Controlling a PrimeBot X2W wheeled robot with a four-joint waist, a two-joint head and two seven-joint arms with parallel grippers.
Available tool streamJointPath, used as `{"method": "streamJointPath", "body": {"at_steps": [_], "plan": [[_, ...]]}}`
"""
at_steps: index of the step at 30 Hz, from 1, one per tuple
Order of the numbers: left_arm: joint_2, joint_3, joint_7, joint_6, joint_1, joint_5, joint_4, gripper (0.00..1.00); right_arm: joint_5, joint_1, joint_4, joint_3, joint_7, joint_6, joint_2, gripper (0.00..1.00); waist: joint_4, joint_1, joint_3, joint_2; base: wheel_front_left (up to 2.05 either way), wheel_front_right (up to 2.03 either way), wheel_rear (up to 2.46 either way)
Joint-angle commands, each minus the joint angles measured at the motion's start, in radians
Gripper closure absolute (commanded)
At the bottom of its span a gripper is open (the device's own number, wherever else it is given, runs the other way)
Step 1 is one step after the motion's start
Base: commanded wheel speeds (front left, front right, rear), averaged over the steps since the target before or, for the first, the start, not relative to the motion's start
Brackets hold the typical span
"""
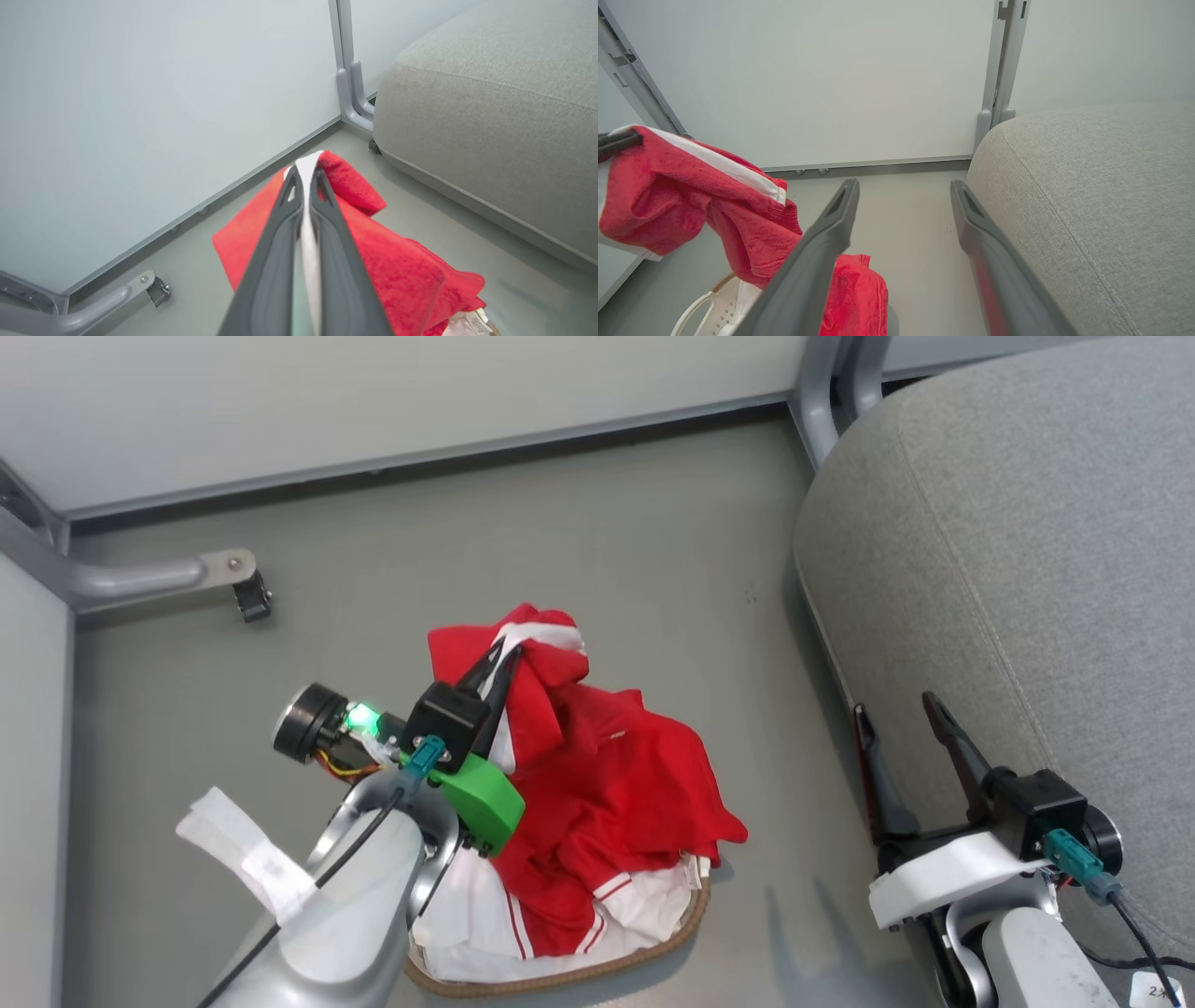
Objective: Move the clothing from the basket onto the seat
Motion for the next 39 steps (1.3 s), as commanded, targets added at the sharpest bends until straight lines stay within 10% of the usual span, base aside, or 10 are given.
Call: {"method": "streamJointPath", "body": {"at_steps": [1, 26, 39], "plan": [[0.013, -0.007, 0.017, -0.009, -0.030, 0.002, -0.027, 1.00, -0.007, 0.020, 0.002, 0.009, -0.005, -0.001, -0.005, 0.00, 0.038, 0.0000, -0.095, 0.0000, 0.00, 0.00, 0.00], [0.089, -0.067, 0.267, -0.056, -0.322, -0.122, -0.321, 1.00, 0.048, -0.172, -0.008, 0.231, -0.005, -0.001, -0.005, 0.00, 0.024, 0.0000, -0.197, 0.0000, 0.00, 0.00, 0.00], [0.048, -0.119, 0.284, -0.053, -0.273, -0.152, -0.358, 1.00, -0.040, -0.412, 0.186, 0.380, -0.004, -0.001, -0.005, 0.00, 0.064, 0.0000, -0.208, 0.0000, 0.00, 0.00, 0.00]]}}
